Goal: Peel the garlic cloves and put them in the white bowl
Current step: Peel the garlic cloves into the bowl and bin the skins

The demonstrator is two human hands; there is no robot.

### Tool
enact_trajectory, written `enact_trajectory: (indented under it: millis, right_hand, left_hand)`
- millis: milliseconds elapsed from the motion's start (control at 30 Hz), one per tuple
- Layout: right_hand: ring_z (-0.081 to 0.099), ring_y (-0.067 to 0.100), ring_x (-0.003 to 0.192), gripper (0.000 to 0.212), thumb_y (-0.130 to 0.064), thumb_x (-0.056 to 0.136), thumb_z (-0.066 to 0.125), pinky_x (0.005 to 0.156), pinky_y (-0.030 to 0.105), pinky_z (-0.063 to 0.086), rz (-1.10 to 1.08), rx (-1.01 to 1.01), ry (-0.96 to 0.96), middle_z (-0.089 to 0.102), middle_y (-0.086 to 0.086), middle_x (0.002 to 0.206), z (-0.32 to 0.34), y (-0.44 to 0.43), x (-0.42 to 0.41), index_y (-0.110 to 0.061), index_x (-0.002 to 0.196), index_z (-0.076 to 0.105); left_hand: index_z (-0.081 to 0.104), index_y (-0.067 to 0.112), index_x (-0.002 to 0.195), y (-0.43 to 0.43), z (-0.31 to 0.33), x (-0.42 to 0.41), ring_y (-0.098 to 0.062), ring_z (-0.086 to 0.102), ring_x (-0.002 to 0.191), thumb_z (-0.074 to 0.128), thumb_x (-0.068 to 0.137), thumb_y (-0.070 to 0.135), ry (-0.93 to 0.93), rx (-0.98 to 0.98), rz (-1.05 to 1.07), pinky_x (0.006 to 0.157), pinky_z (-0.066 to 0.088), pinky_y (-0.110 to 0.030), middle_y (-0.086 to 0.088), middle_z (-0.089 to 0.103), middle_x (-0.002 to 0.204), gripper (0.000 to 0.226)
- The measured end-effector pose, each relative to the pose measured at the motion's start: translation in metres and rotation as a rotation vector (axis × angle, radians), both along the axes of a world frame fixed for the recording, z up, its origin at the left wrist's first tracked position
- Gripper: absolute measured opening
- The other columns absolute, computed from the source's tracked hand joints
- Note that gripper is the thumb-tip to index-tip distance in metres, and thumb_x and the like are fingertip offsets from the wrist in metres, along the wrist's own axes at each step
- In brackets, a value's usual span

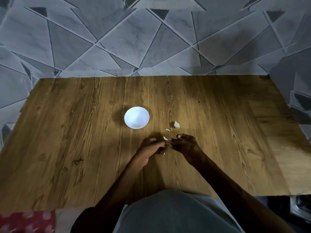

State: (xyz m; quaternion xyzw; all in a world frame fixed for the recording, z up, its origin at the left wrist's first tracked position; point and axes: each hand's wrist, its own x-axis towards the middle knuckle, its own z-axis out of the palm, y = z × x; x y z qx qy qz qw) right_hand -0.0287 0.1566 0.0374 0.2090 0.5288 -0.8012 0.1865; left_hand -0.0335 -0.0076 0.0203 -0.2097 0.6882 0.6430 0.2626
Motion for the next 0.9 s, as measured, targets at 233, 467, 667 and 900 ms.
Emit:
enact_trajectory:
  millis: [233,467,667,900]
  right_hand:
    - [0.071,0.026,0.080,0.019,0.010,0.084,0.065,0.070,0.030,0.059,-0.017,0.015,-0.043,0.072,0.020,0.088,-0.002,0.003,-0.004,-0.006,0.078,0.056]
    - [0.071,0.025,0.084,0.010,0.010,0.085,0.065,0.069,0.028,0.058,0.036,0.011,-0.160,0.073,0.016,0.087,-0.009,0.007,-0.007,0.003,0.082,0.071]
    - [0.072,0.020,0.080,0.017,0.008,0.084,0.067,0.063,0.024,0.057,0.036,0.020,-0.243,0.072,0.016,0.088,-0.010,0.007,-0.010,0.012,0.100,0.067]
    - [0.072,0.028,0.080,0.018,0.009,0.081,0.069,0.069,0.031,0.060,-0.055,0.061,-0.102,0.071,0.025,0.092,-0.007,0.003,-0.009,-0.003,0.086,0.057]
  left_hand:
    - [0.073,0.008,0.097,0.000,-0.010,0.001,-0.003,0.066,0.067,0.062,0.087,0.011,0.130,-0.379,-0.280,0.059,0.049,-0.010,0.000,0.072,0.080,0.015]
    - [0.075,0.016,0.088,-0.005,-0.013,0.000,-0.009,0.065,0.080,0.070,0.079,0.007,0.300,-0.474,-0.253,0.077,0.051,-0.026,0.001,0.074,0.088,0.014]
    - [0.070,-0.001,0.106,0.000,0.000,0.000,-0.008,0.070,0.075,0.063,0.092,0.003,0.319,-0.006,-0.039,0.067,0.053,-0.017,-0.011,0.073,0.091,0.017]
    - [0.069,-0.006,0.108,0.005,0.001,0.000,-0.012,0.071,0.074,0.068,0.087,0.000,0.221,0.104,0.135,0.067,0.054,-0.017,-0.018,0.073,0.093,0.022]
